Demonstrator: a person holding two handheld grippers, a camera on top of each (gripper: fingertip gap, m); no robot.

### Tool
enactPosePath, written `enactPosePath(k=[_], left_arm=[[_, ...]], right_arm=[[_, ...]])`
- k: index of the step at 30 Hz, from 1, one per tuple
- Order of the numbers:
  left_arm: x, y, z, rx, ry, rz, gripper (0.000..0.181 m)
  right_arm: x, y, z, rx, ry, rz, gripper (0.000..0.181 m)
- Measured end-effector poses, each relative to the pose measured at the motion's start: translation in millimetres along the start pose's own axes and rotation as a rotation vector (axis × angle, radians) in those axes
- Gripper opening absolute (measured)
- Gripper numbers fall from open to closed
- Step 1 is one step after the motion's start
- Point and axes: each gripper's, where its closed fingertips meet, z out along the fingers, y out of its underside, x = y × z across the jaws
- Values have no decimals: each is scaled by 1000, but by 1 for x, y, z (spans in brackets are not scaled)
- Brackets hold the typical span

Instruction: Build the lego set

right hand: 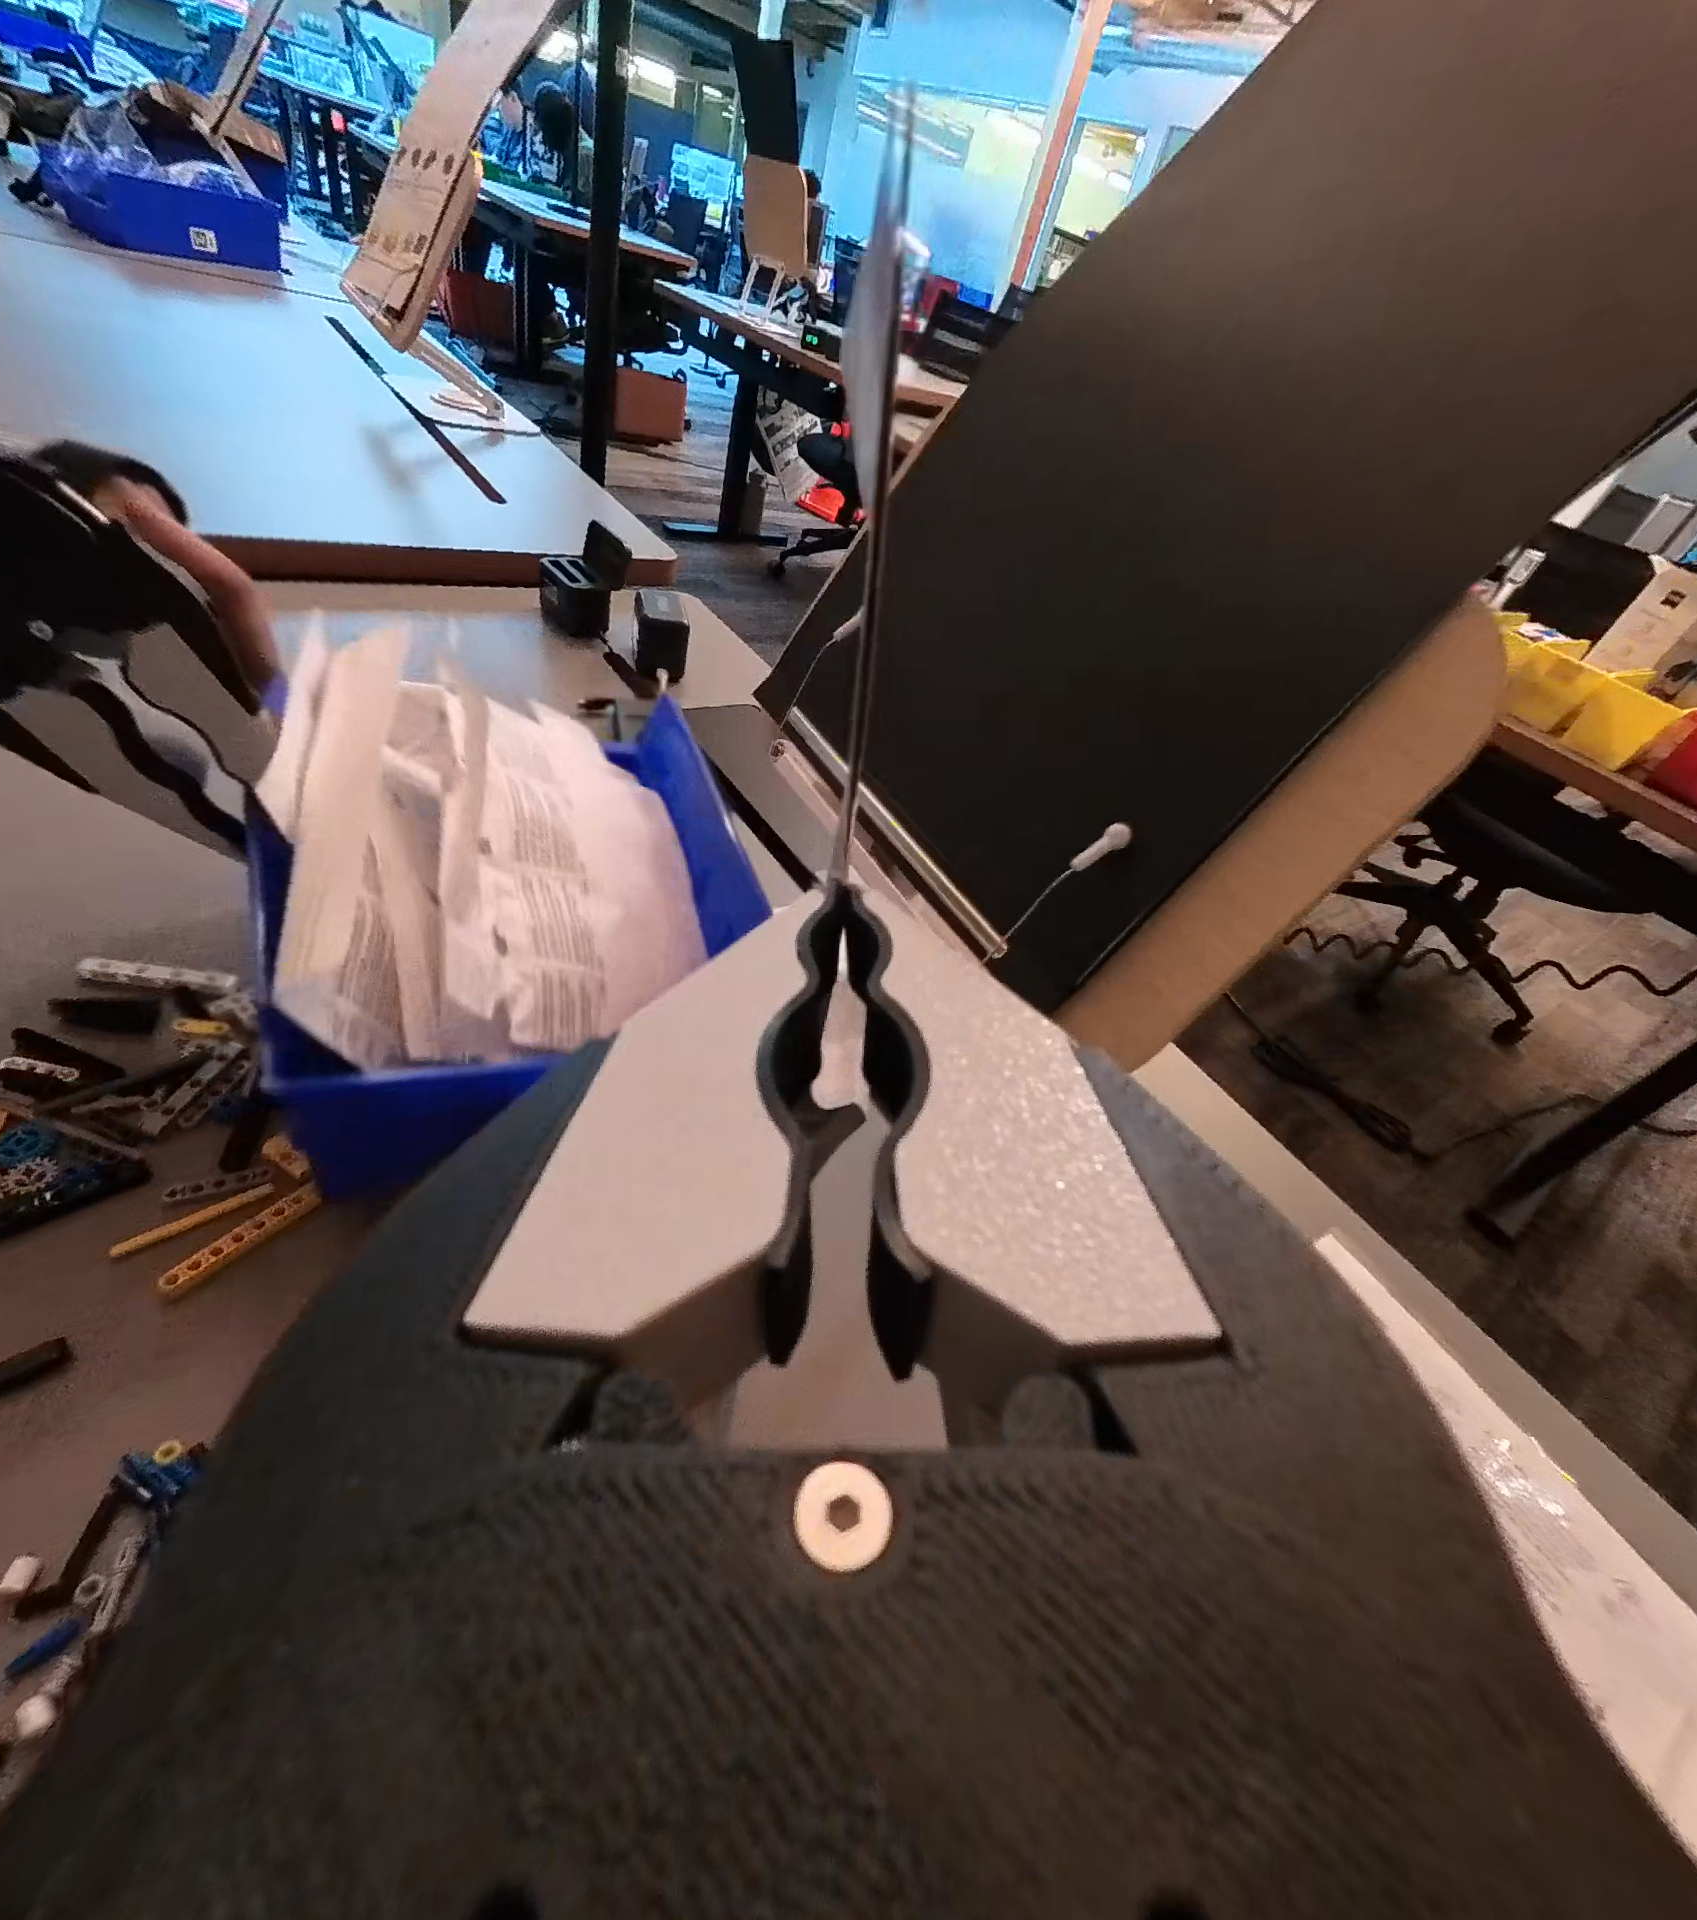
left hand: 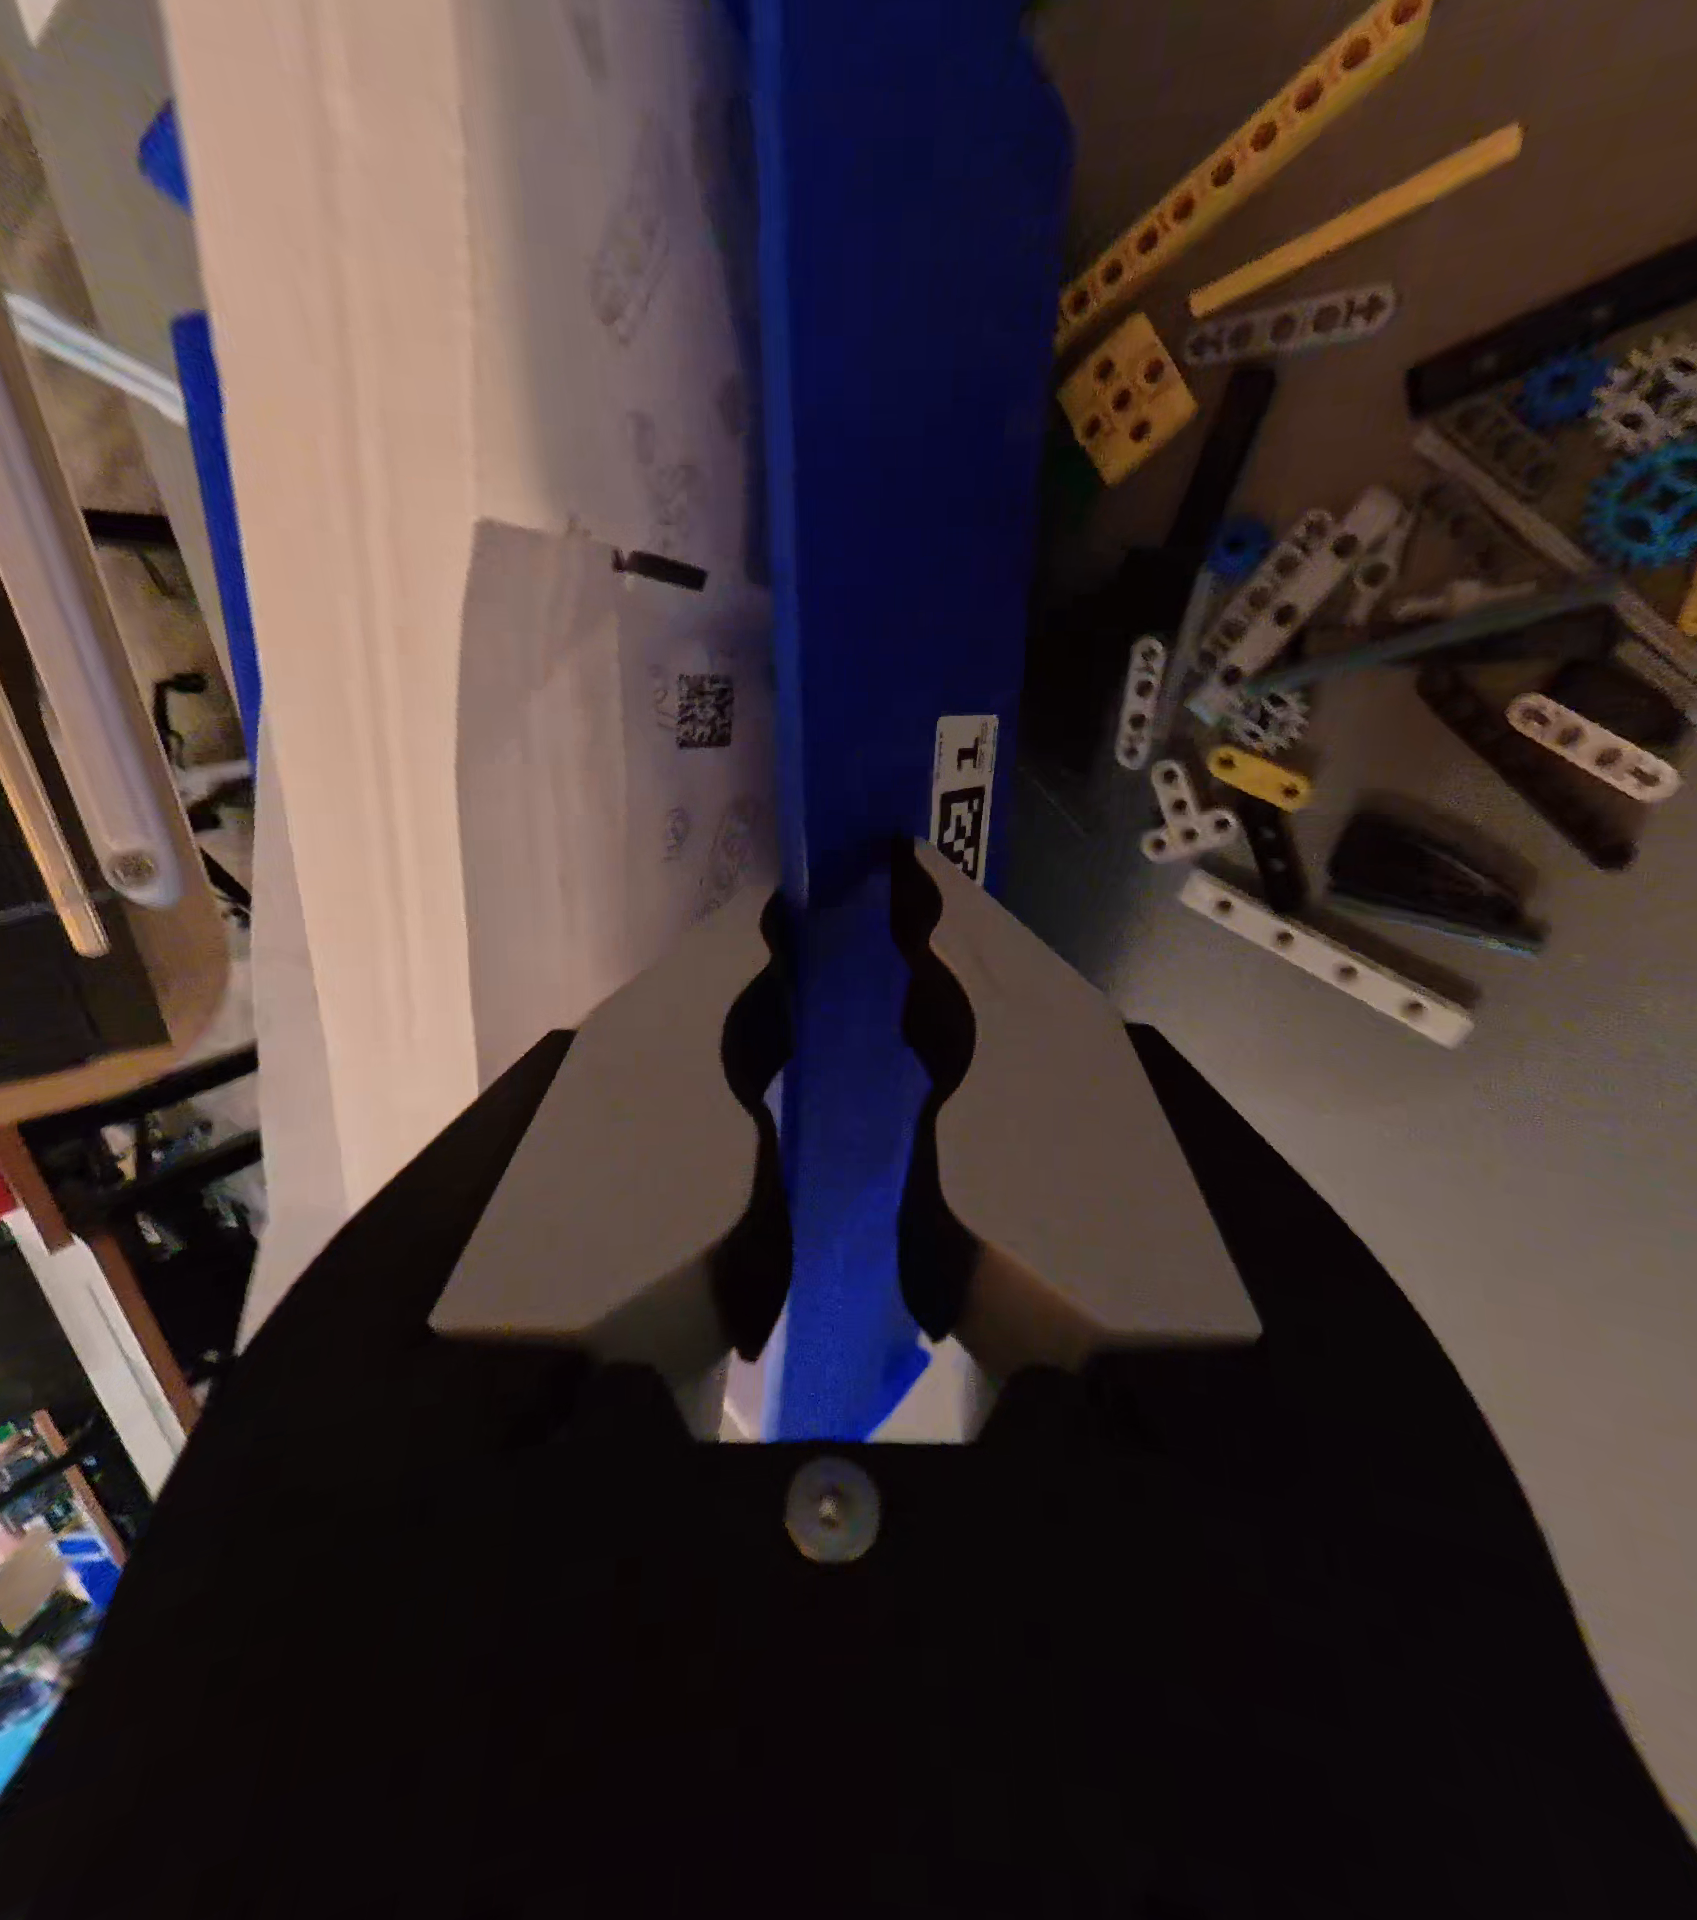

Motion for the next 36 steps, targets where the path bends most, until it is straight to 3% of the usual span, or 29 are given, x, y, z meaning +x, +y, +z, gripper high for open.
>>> enactPosePath(k=[9,13,18,22,26,31,34,36], left_arm=[[-41,-44,49,140,0,-89,16],[-45,-43,69,128,29,-62,15],[-46,-50,73,172,52,-95,16],[-45,-52,74,170,-44,-96,21],[-54,-62,42,323,-171,-209,17],[-58,-78,-33,609,-147,-521,26],[-58,-93,-76,763,-134,-621,54],[-59,-103,-94,832,-122,-669,84]], right_arm=[[8,-8,-20,16,23,7,0],[8,-16,-28,23,19,-4,0],[7,-21,-31,12,-10,-28,0],[2,-22,-36,13,-48,-27,0],[-11,-30,-48,43,-106,-19,0],[-35,-48,-65,58,-214,-62,0],[-54,-50,-62,7,-330,-92,0],[-69,-40,-51,-61,-433,-93,0]])
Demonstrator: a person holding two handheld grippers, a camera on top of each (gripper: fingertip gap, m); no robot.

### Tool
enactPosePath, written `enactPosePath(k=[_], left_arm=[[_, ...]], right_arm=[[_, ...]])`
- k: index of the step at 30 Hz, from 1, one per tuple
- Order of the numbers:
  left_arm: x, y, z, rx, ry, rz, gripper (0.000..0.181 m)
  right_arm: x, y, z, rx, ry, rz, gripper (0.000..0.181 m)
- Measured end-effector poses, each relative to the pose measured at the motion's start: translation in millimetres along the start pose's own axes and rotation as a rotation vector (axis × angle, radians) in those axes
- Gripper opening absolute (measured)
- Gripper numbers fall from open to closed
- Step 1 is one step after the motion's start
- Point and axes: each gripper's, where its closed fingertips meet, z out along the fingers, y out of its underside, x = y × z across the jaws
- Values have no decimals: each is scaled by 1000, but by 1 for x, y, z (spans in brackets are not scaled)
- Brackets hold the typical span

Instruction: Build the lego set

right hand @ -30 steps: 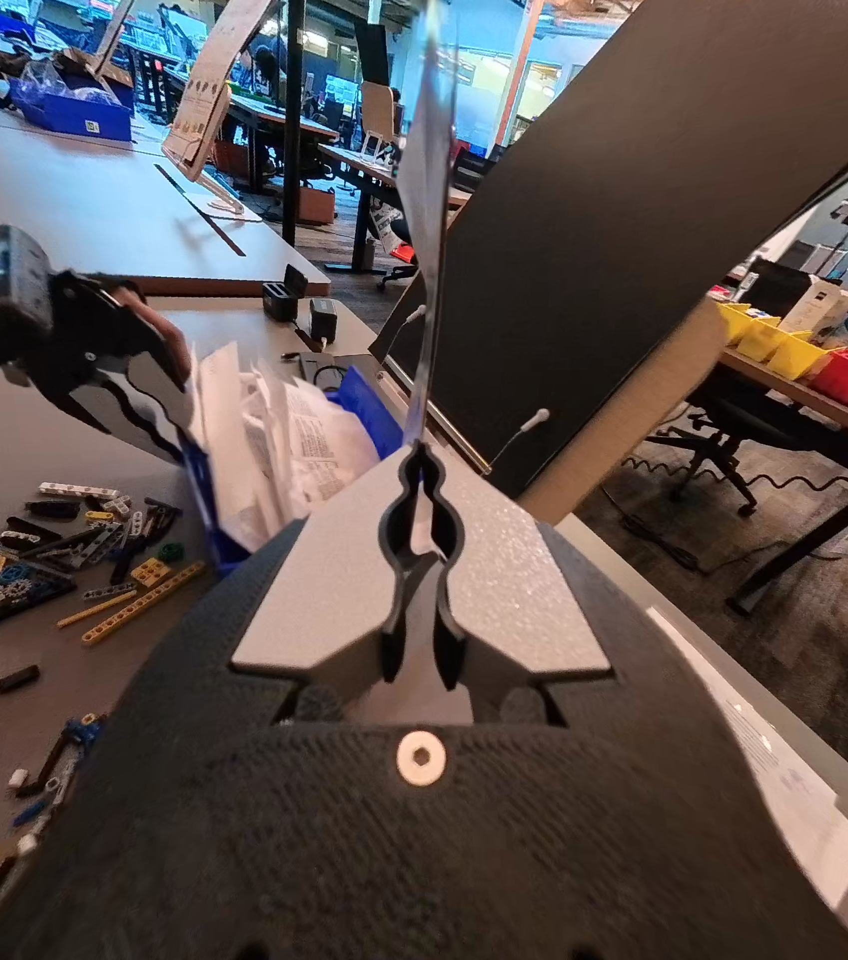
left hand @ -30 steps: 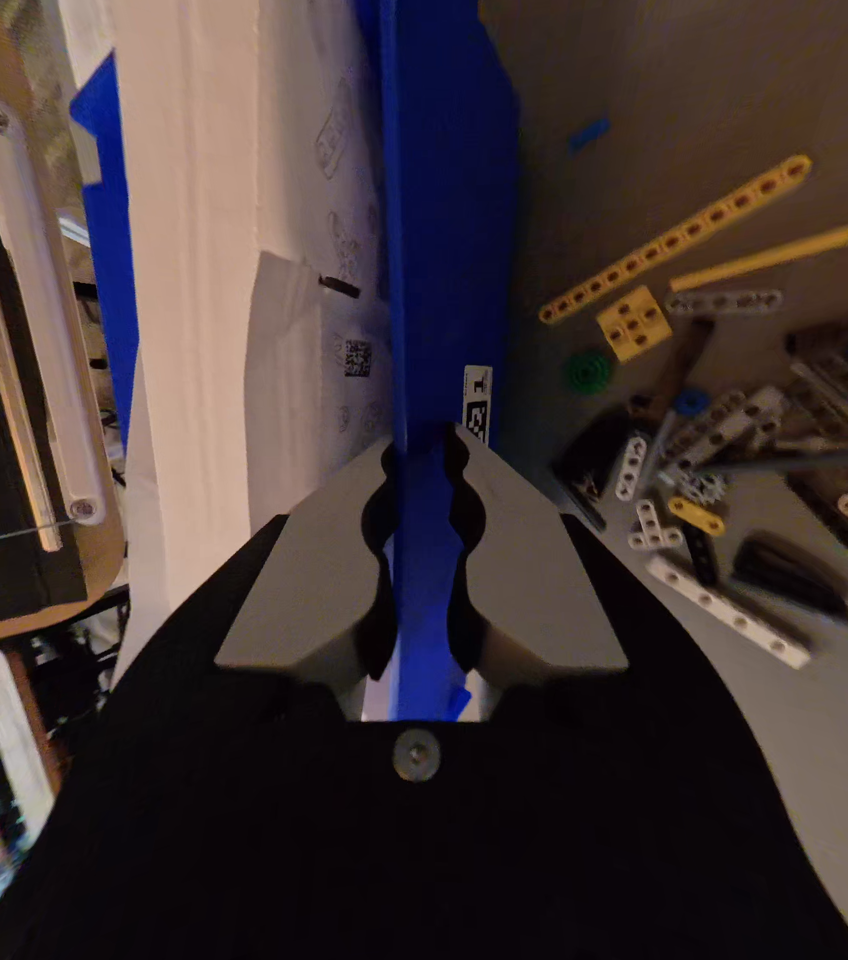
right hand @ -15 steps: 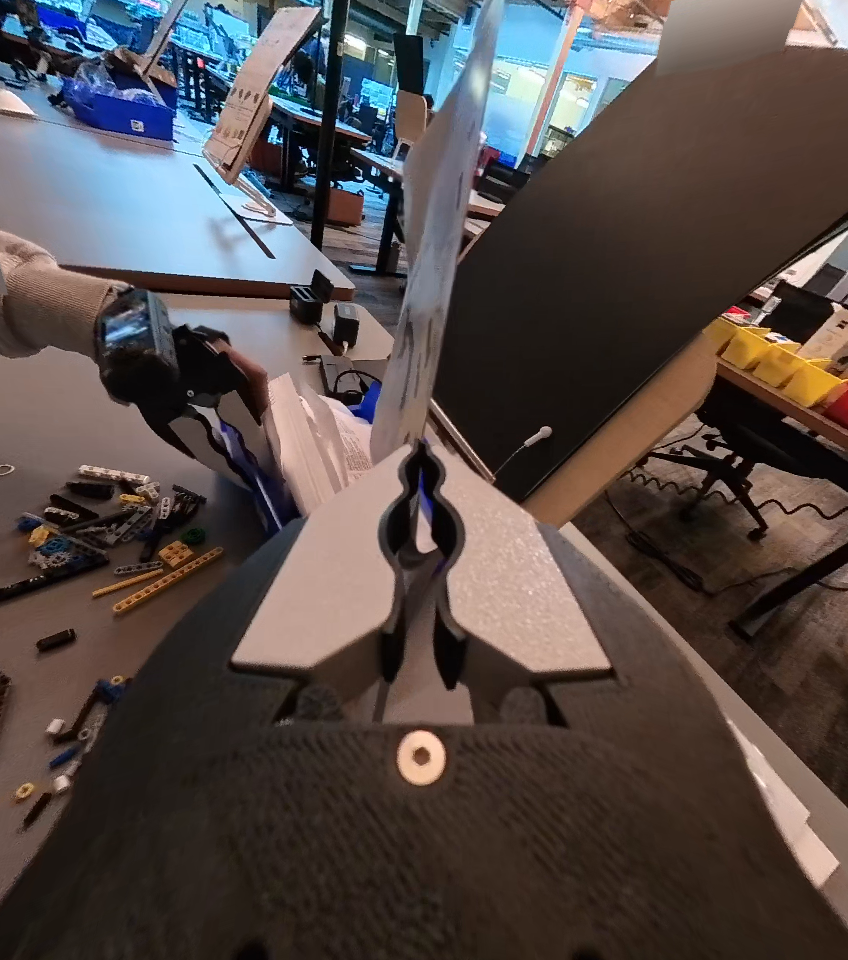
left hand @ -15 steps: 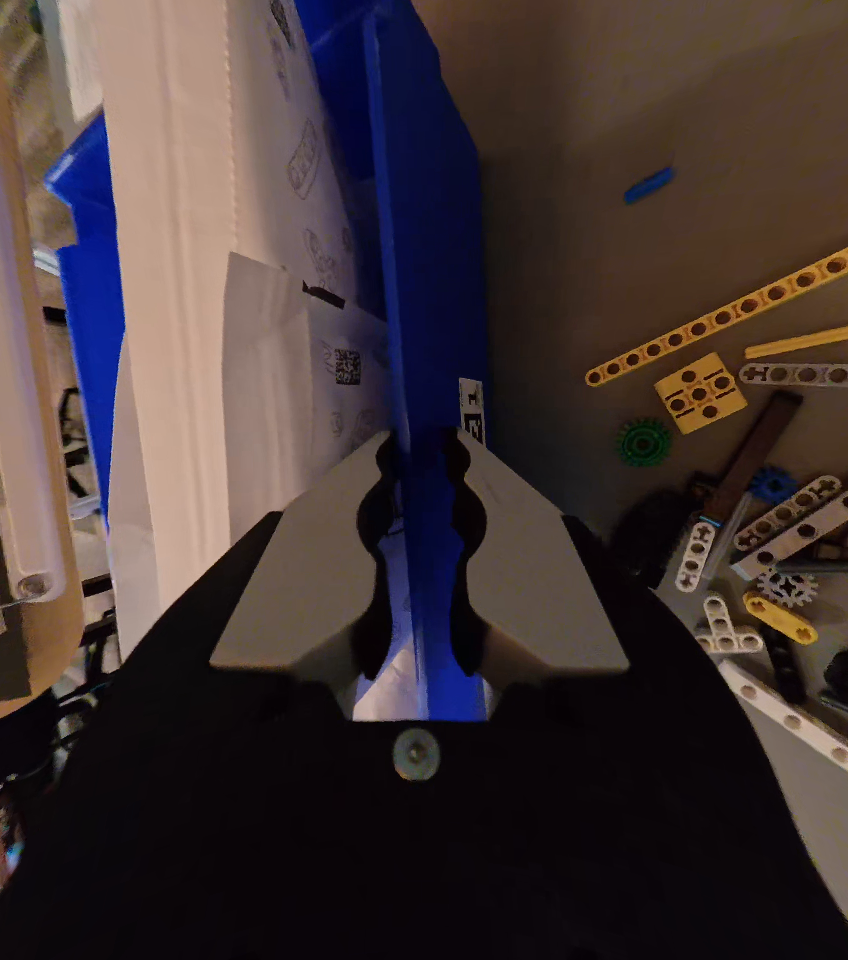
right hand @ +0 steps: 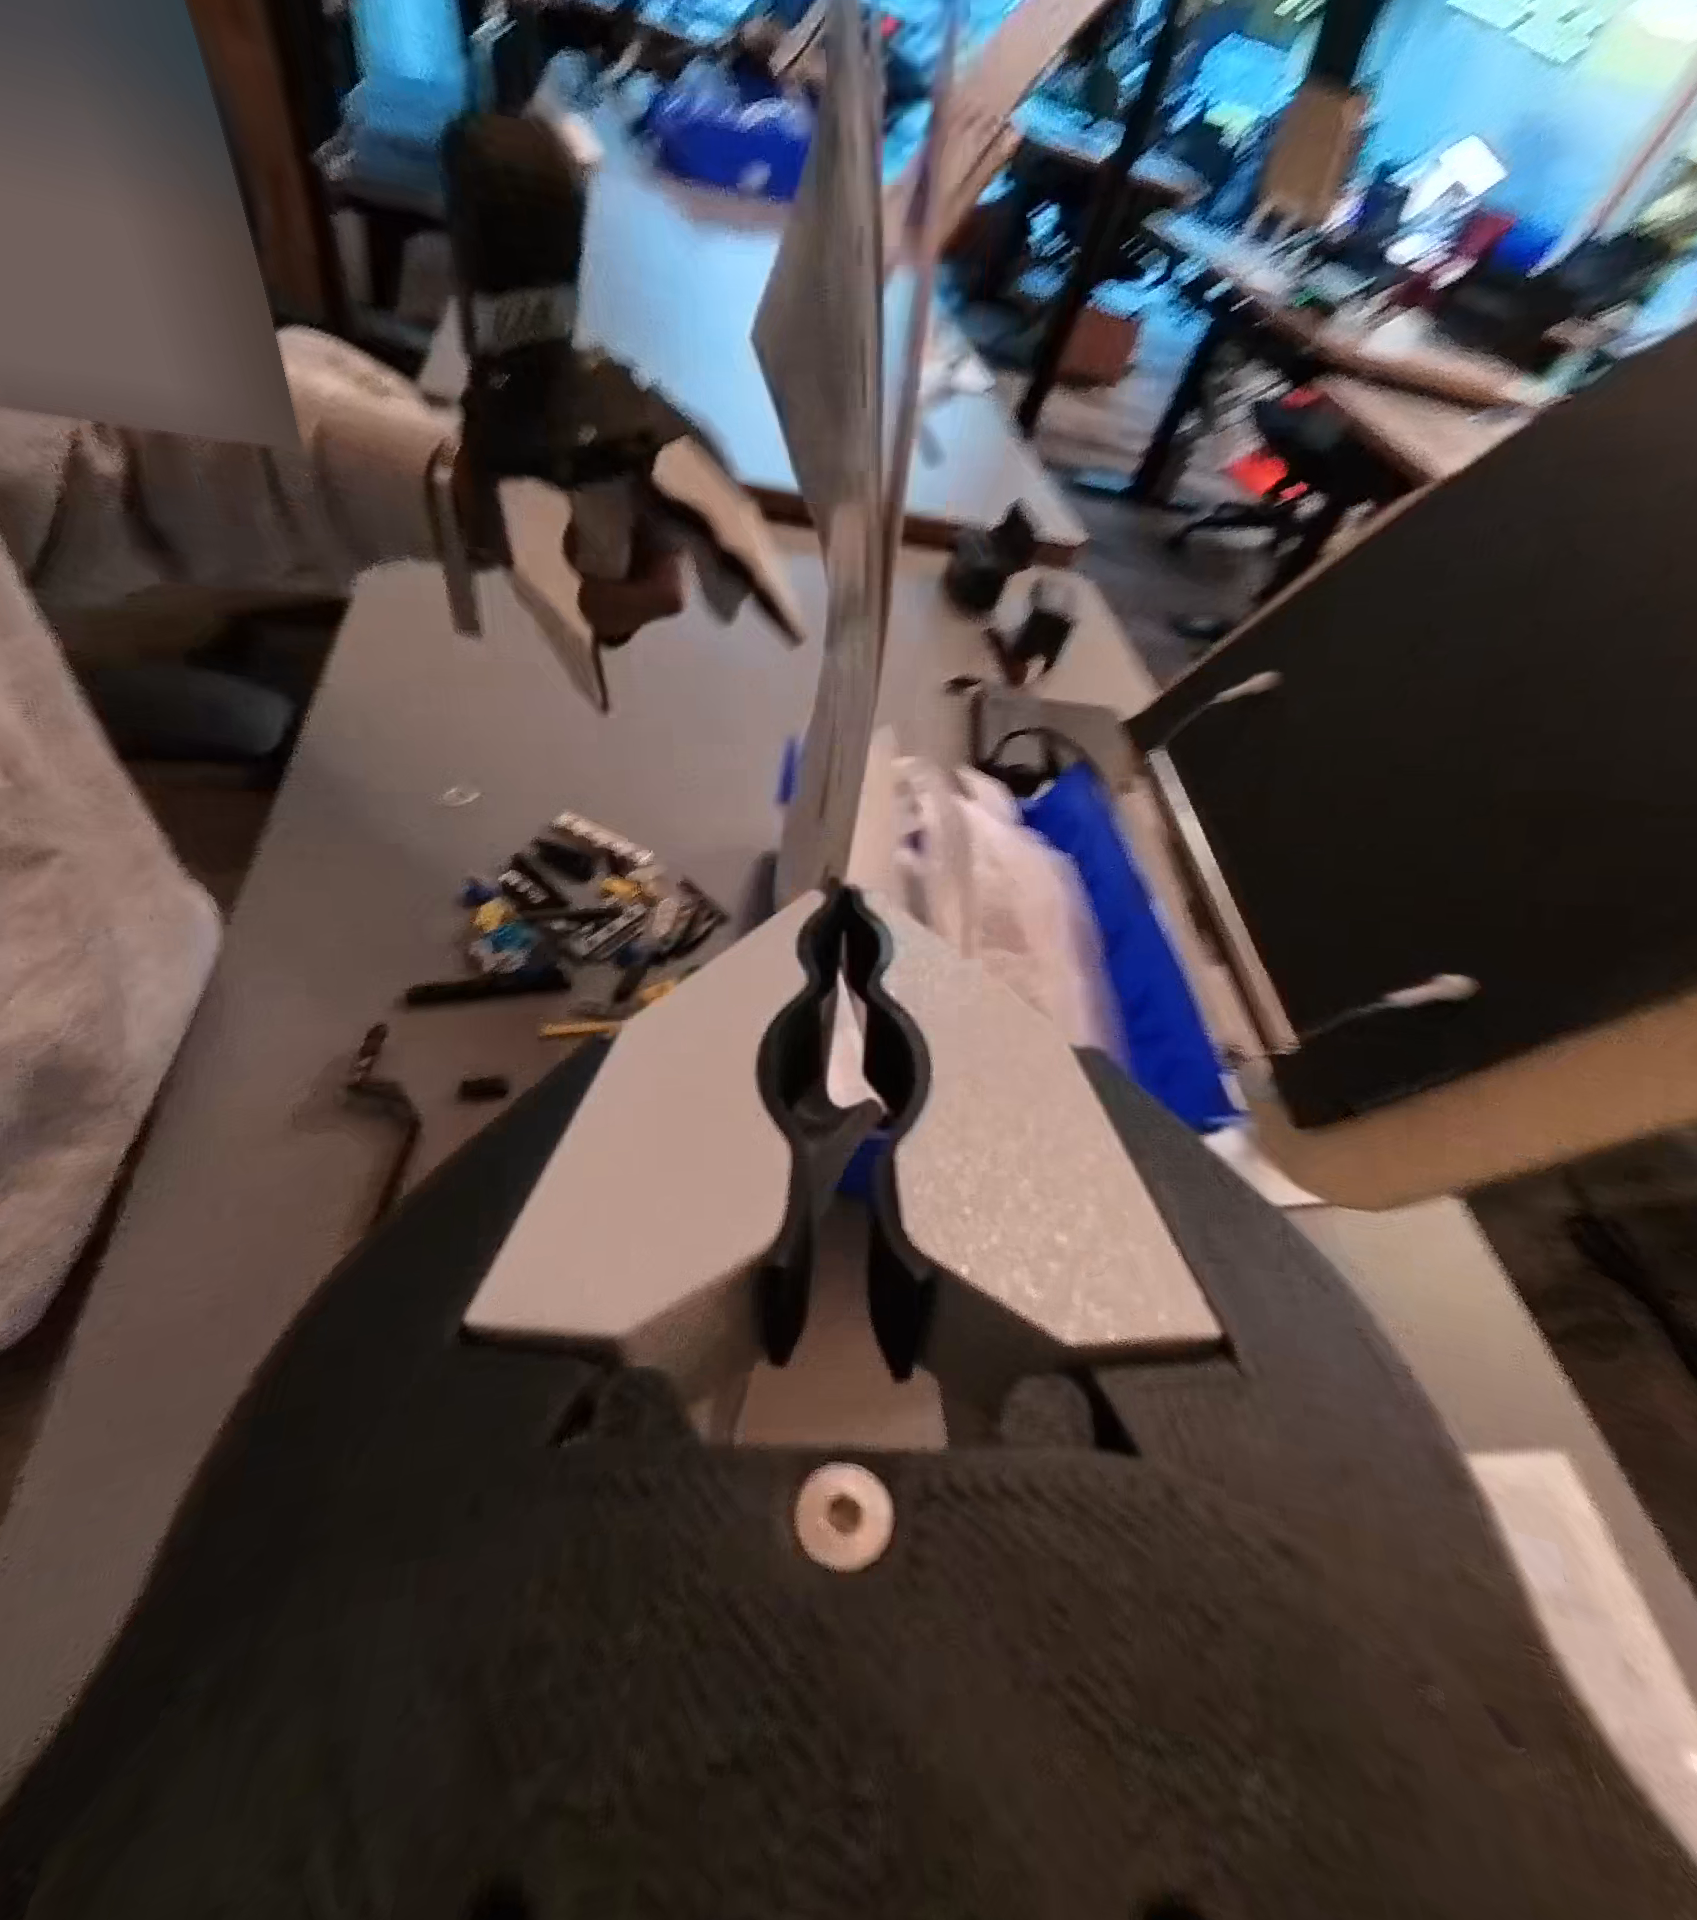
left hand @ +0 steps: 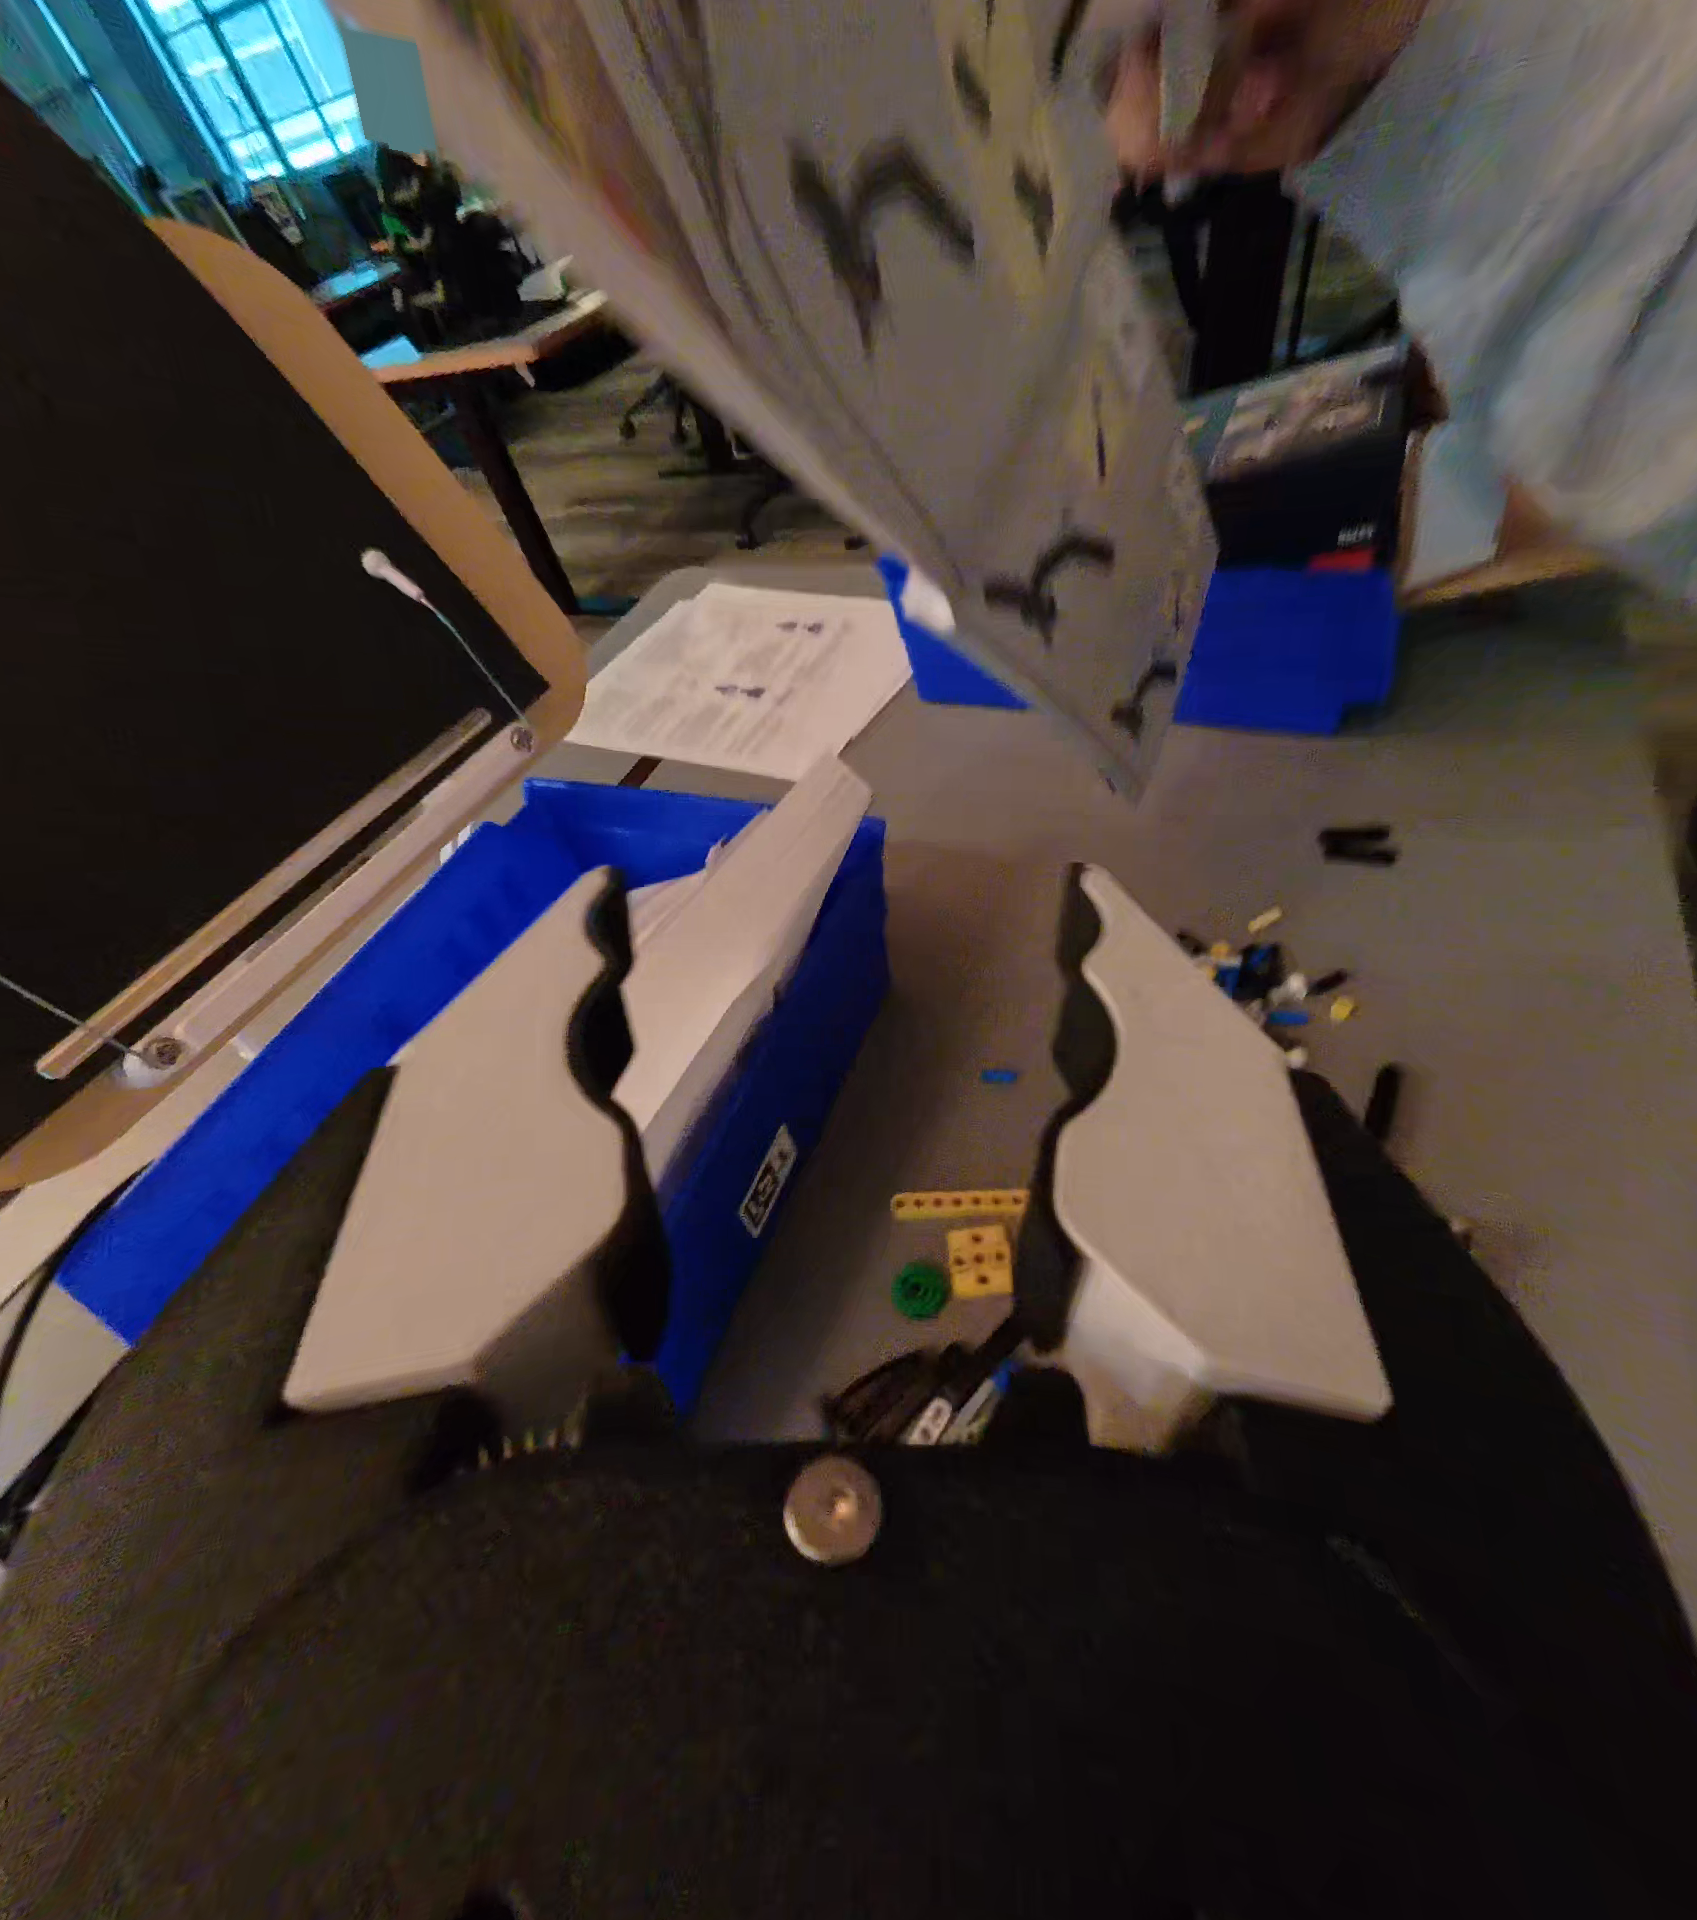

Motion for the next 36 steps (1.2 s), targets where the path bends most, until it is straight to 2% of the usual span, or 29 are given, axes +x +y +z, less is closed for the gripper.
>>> enactPosePath(k=[3,5,7,9,11,14,19,22,24,27,36], left_arm=[[0,-1,5,-18,-30,-21,101],[-7,1,9,-12,-77,-13,98],[-16,2,9,7,-114,-36,86],[-17,1,5,36,-83,-74,54],[-21,-3,-2,75,-79,-132,32],[-20,-5,-9,91,-33,-180,0],[-10,-26,-10,169,33,-222,0],[-4,-44,-5,211,43,-207,0],[-1,-53,2,223,44,-182,0],[-1,-67,12,253,26,-165,0],[2,-113,32,422,54,-235,0]], right_arm=[[-10,23,39,-134,-154,24,0],[-18,43,70,-241,-243,29,0],[-22,53,95,-282,-306,47,0],[-19,58,113,-284,-322,65,0],[-17,62,123,-272,-334,80,0],[-16,65,129,-268,-341,95,0],[-20,67,130,-283,-315,79,0],[-25,64,127,-208,-316,122,22],[-23,67,126,-167,-289,161,44],[-21,78,122,-122,-258,219,56],[-38,113,108,-37,-207,321,66]])
